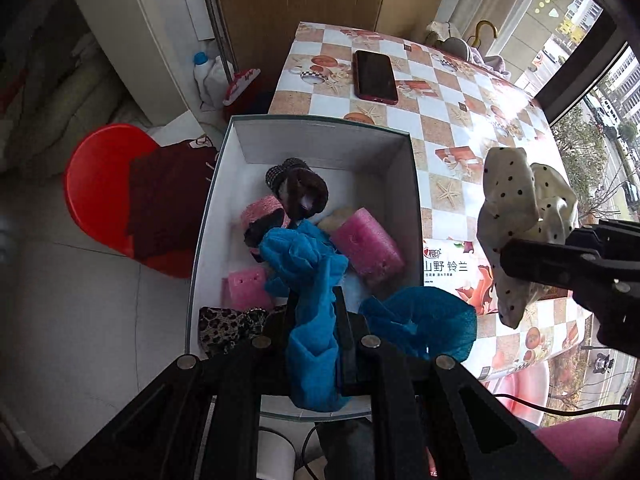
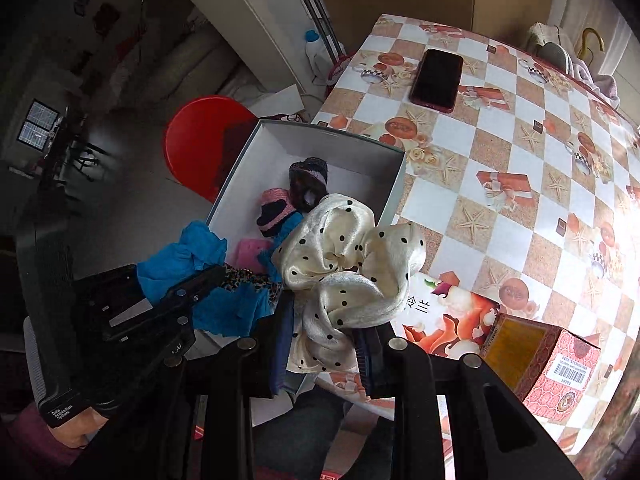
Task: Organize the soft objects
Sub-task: 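Carry the blue glove and polka-dot scrunchie over the white box with both tools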
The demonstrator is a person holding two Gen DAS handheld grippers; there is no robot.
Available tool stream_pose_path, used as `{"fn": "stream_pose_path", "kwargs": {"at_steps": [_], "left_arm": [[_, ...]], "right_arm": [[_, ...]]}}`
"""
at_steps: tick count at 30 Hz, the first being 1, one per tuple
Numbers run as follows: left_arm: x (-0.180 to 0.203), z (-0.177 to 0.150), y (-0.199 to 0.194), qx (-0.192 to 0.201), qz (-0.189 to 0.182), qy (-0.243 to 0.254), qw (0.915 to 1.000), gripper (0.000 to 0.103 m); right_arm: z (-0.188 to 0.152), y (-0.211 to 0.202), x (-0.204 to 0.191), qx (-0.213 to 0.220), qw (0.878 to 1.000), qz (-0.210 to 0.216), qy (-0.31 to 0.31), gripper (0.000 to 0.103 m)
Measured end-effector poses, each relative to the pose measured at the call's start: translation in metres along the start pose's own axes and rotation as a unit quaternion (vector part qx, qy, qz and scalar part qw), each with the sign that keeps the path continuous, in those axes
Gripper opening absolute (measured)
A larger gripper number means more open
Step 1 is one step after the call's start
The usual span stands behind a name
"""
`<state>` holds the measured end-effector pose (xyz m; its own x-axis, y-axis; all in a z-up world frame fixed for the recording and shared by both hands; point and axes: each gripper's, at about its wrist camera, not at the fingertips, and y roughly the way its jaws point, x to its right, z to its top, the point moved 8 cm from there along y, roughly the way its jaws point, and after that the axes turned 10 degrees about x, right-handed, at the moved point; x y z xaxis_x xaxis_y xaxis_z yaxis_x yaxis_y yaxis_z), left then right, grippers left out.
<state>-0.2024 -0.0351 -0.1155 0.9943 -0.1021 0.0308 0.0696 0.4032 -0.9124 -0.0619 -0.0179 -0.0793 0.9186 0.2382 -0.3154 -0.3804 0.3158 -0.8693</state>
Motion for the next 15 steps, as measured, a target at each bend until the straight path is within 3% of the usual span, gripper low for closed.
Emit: {"fn": "stream_pose_path", "kwargs": {"at_steps": [15], "left_arm": [[-0.021,-0.011,0.003,-0.008,0.007,-0.028,0.9996,0.014]], "right_arm": [[0.002,0.02,-0.03,-0.022,0.999,0.004,-0.046,0.03]]}}
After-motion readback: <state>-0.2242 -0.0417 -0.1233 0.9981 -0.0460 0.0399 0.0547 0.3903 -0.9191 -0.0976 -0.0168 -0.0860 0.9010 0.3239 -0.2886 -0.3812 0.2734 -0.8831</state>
